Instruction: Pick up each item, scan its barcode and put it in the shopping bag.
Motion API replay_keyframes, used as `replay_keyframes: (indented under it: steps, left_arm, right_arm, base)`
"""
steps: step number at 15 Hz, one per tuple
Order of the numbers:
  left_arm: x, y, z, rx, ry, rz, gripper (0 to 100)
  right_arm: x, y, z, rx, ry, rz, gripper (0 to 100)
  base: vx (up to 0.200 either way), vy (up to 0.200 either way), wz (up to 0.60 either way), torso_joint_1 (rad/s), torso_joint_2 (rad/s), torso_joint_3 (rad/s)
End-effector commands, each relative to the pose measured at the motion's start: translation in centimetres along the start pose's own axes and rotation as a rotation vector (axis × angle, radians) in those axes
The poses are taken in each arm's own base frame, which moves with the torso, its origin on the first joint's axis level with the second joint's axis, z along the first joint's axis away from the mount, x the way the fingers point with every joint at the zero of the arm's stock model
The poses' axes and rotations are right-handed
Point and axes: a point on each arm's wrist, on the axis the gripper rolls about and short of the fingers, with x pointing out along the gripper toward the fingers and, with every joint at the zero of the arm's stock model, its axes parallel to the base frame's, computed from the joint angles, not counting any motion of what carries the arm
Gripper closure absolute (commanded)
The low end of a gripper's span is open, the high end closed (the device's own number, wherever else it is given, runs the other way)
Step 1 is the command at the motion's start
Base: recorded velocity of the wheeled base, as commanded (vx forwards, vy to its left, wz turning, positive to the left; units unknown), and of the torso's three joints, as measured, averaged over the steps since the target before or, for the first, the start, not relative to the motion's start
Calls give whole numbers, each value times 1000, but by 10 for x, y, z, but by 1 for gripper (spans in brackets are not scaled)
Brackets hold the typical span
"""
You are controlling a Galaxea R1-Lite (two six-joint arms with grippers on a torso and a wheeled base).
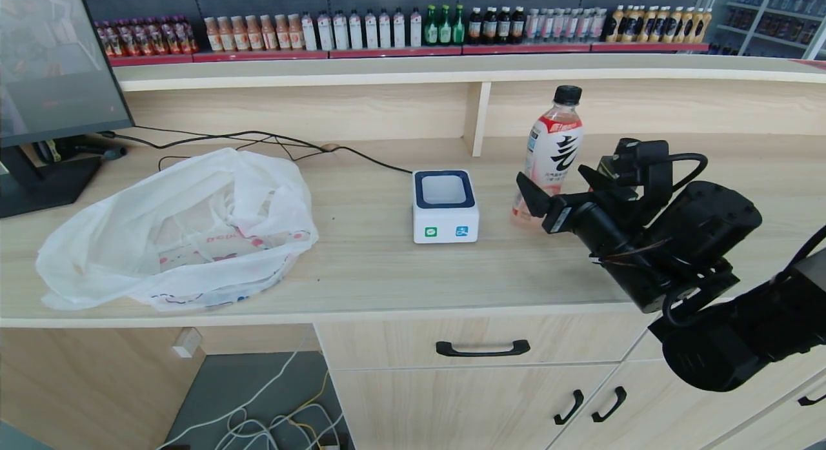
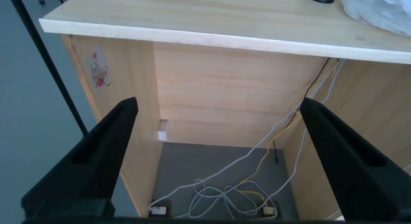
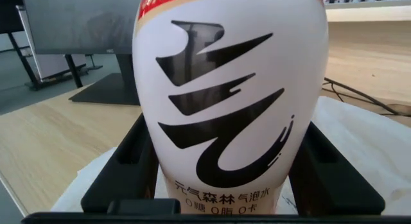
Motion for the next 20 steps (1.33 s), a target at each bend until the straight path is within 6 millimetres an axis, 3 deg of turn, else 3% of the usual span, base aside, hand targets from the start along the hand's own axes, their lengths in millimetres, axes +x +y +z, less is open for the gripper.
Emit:
replay_keyframes:
  steps: [1,6,11,20]
  left_arm:
    - [0,0,0,-1,0,0,0]
    - [0,0,0,1,0,0,0]
    - [0,0,0,1,0,2,0]
    - [0,0,0,1,0,0,0]
  right_arm:
    - [-1,-9,-1,-9,6,-24,100]
    - [-2,-22,-6,-24,23,-60,100]
    - [0,-58,-20,-59,50,-156,100]
    - [4,-57,-41,-58,98,-150,100]
  base:
    - [0,0,0,0,0,0]
    - [0,0,0,0,0,0]
    - [0,0,0,0,0,0]
    - [0,0,0,0,0,0]
